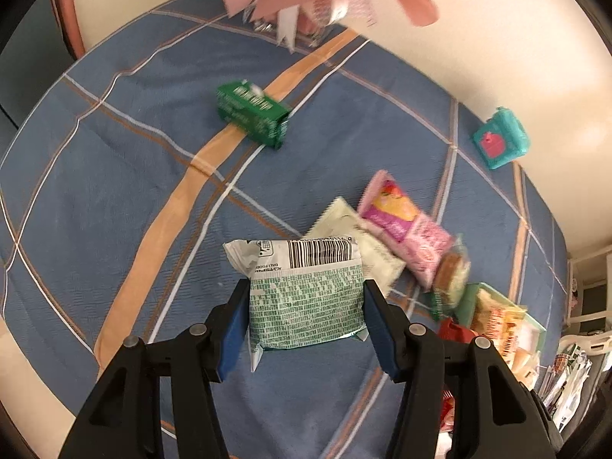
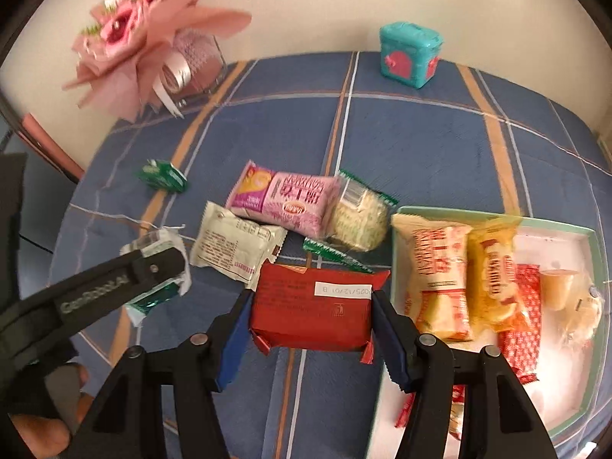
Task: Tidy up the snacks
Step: 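Carry both packs over the tray and lower them in, open both tools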
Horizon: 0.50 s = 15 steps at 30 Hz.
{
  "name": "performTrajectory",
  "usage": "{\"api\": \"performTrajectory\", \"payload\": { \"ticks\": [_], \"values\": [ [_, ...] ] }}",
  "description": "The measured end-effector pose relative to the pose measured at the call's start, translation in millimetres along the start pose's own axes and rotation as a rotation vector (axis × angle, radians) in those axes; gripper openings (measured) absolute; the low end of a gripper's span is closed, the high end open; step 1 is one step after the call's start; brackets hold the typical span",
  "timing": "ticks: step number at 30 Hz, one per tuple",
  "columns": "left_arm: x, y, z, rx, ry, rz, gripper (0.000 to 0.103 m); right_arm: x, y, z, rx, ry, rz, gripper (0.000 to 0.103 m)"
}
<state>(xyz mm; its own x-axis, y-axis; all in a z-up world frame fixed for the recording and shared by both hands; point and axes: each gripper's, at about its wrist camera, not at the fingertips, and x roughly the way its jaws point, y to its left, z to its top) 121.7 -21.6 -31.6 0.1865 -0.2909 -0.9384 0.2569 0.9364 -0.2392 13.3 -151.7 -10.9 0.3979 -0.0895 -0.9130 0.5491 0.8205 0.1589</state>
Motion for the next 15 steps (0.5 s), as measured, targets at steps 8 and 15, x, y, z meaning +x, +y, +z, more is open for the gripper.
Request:
{"api": "performTrajectory", "payload": {
  "ticks": [8, 15],
  "values": [
    [-26, -43, -17, 0.06, -0.047, -0.046, 0.059, -39, -52, -2, 0.09, -0.044, -0.035, 0.063],
    [-36, -90, -35, 0.161, -0.063, -0.072, 0.059, -56, -115, -9, 0.201, -0.049, -0.071, 0.063]
  ]
}}
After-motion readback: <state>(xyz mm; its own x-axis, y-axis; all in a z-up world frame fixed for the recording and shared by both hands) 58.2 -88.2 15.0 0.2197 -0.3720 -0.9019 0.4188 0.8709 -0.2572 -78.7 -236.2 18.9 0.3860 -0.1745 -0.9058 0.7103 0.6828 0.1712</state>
